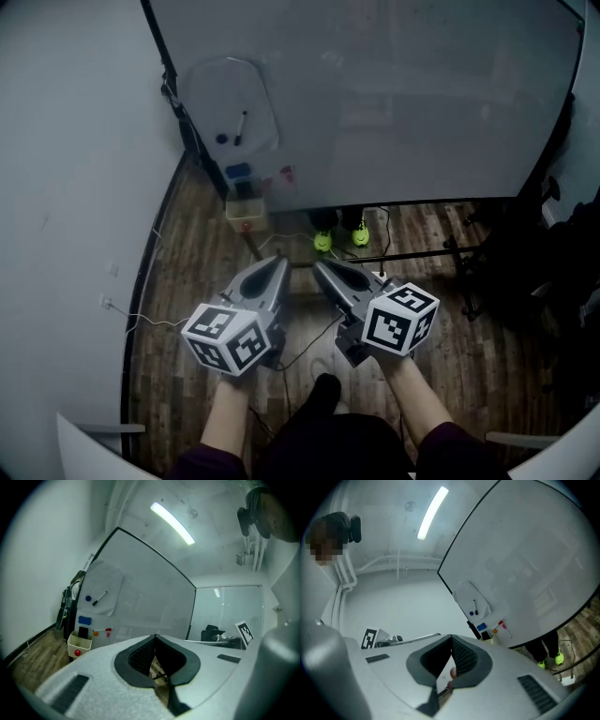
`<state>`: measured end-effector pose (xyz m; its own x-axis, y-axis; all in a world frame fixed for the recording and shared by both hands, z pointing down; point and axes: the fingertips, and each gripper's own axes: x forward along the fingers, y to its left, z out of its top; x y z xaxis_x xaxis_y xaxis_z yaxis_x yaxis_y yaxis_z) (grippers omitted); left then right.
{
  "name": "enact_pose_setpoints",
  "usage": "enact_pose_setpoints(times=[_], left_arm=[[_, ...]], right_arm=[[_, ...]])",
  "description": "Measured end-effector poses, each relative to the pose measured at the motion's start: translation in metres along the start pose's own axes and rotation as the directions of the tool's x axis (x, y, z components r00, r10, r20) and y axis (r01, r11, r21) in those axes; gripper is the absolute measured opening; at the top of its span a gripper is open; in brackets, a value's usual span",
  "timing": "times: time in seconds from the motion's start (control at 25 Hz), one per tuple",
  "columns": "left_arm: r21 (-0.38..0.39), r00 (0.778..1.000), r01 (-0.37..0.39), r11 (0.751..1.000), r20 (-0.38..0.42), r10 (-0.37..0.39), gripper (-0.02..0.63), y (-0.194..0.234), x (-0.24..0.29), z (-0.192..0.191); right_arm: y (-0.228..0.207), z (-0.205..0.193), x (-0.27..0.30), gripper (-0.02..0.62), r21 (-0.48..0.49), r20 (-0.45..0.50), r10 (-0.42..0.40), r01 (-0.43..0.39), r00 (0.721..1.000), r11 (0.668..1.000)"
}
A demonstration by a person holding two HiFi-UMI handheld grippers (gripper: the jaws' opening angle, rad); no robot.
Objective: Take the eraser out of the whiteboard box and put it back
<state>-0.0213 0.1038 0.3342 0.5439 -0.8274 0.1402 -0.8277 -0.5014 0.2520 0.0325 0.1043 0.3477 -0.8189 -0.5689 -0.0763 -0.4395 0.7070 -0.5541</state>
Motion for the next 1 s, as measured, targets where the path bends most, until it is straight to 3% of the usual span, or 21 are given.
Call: enact_pose_setpoints(times=[1.0], left_arm=[[-0.067, 0.998, -0.046, 0.997, -0.034, 0.044, 0.006, 0.124, 0.074, -0.004]], right_arm=[[-0.086, -0.001, 0.12, 0.003, 0.049, -0.06, 0.009, -0.006, 0.998, 0.999]])
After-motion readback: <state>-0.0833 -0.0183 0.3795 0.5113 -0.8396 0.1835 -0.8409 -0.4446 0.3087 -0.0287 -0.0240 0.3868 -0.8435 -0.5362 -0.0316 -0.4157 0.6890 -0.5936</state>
